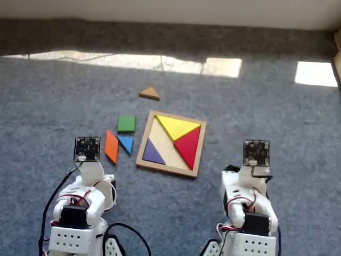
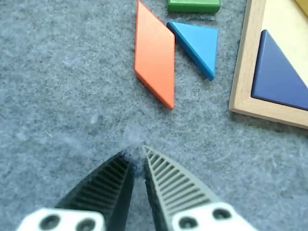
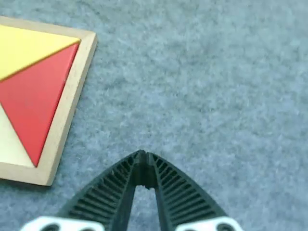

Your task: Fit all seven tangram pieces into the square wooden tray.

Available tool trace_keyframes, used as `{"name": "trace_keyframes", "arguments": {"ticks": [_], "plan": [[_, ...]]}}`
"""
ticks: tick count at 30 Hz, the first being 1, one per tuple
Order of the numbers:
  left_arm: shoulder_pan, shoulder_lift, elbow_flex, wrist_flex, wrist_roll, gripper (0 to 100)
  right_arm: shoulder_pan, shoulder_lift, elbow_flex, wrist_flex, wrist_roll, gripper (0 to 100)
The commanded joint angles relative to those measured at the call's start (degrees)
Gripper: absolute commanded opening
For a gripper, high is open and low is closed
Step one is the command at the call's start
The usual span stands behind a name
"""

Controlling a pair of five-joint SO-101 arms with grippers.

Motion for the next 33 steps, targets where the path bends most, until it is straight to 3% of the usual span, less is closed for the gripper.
{"name": "trace_keyframes", "arguments": {"ticks": [1,6,33], "plan": [[-0.13,-1.98,1.19,0.26,-0.18,0,0.48,-0.92,5.32,4.18,-8.44,1.2],[-0.13,-1.98,1.19,0.26,-0.18,0,0.84,-0.84,5.32,8.57,-9.76,1.2],[-0.04,-2.15,1.19,0.26,0.00,0,0.75,-0.66,5.32,8.57,-9.76,1.2]]}}
